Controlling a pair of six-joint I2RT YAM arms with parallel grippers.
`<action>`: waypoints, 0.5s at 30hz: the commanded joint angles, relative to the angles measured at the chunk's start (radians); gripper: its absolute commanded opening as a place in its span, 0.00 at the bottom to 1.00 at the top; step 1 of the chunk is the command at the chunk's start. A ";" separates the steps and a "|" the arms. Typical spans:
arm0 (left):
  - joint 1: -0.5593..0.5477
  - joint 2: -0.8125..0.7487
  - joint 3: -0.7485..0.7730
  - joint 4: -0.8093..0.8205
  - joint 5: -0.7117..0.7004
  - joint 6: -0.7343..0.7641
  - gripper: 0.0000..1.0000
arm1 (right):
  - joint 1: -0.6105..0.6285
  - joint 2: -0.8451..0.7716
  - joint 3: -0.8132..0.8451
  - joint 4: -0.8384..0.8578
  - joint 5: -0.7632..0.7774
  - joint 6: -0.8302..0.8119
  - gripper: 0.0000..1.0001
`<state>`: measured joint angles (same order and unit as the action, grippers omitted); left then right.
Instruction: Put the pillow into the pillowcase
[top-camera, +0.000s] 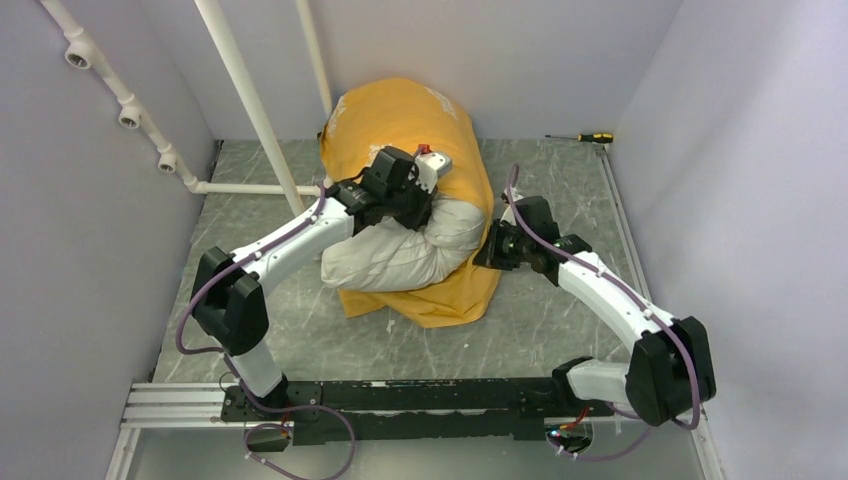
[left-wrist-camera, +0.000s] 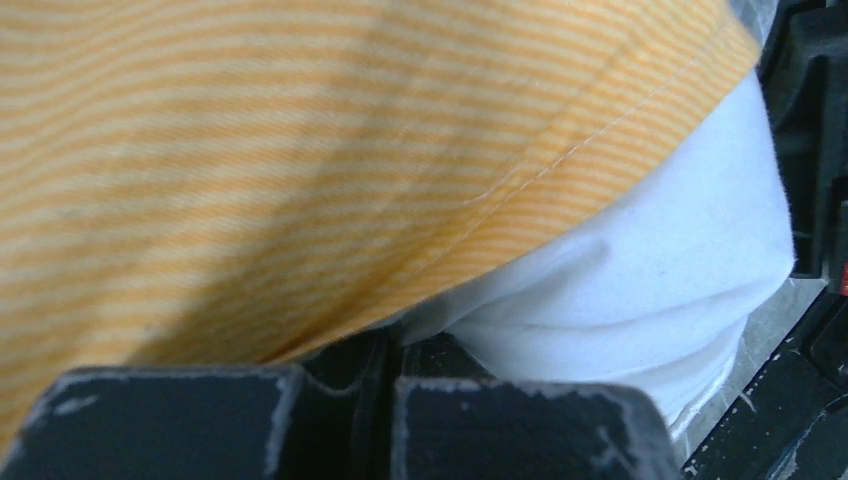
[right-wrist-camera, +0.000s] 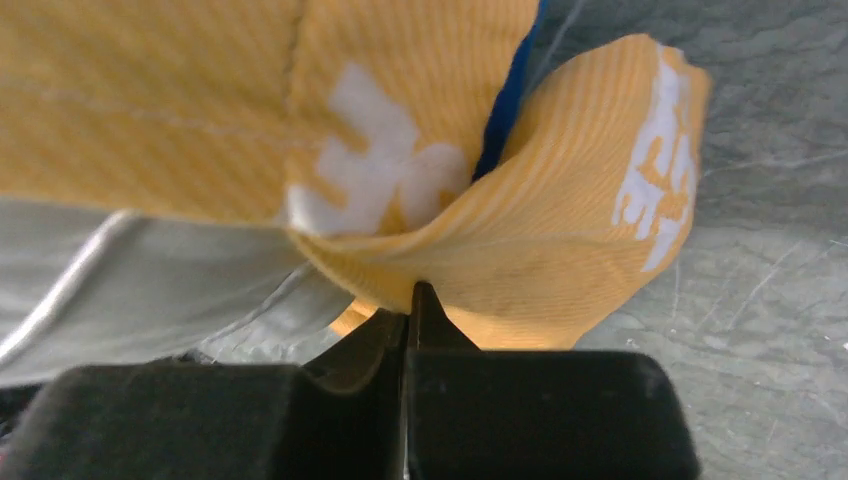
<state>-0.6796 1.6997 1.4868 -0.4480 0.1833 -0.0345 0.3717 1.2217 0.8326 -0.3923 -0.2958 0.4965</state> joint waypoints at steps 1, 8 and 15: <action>0.082 -0.018 0.046 0.075 -0.154 0.003 0.00 | 0.032 -0.004 0.082 -0.006 0.104 -0.008 0.00; 0.084 0.078 0.090 0.075 -0.239 0.003 0.00 | 0.014 -0.223 0.073 -0.136 -0.100 -0.049 0.00; 0.086 0.148 0.122 0.146 -0.319 0.004 0.00 | 0.008 -0.355 0.064 -0.203 -0.293 -0.109 0.00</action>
<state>-0.6739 1.7710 1.5635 -0.4679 0.1268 -0.0677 0.3679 0.9287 0.8684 -0.5377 -0.3676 0.4328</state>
